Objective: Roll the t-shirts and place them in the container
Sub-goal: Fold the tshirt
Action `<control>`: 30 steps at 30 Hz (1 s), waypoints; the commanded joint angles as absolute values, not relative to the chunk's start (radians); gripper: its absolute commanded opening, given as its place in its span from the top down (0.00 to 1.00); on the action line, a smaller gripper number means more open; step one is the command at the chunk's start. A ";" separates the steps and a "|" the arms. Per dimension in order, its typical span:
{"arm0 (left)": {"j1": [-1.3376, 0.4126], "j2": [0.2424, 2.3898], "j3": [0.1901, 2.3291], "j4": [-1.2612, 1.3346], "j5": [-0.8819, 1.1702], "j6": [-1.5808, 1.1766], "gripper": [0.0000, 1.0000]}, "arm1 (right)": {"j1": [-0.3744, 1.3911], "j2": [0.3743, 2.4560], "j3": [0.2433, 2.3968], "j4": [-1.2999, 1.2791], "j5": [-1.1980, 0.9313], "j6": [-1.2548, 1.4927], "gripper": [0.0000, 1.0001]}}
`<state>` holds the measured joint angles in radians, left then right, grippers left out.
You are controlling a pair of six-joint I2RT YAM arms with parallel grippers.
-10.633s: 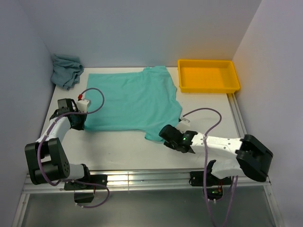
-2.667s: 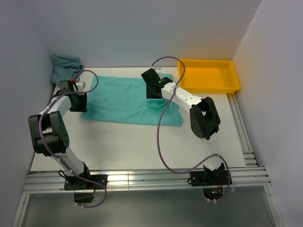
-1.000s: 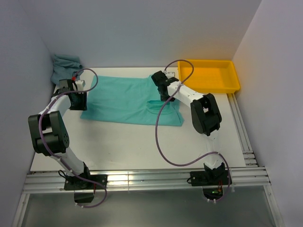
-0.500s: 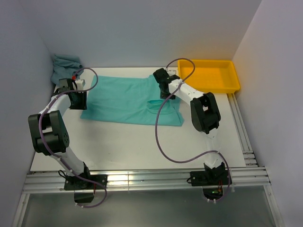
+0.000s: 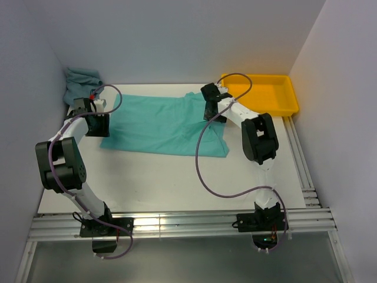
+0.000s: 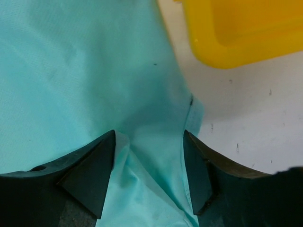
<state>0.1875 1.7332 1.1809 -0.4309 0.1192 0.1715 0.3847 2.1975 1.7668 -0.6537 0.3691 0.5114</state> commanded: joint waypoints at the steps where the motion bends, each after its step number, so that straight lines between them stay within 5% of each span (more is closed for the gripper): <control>1: 0.190 1.733 1.216 -0.410 0.143 0.176 0.38 | 0.362 2.036 1.685 -0.569 0.348 0.538 0.33; 8: 0.206 1.724 1.253 -0.428 0.164 0.175 0.28 | 0.351 1.864 1.505 -0.528 0.310 0.601 0.30; 19: 0.258 1.674 1.227 -0.486 0.227 0.219 0.24 | 0.354 1.424 0.891 -0.305 0.180 0.759 0.31; 30: 0.258 1.816 1.368 -0.489 0.321 0.232 0.28 | 0.371 1.420 0.732 -0.176 0.094 0.811 0.33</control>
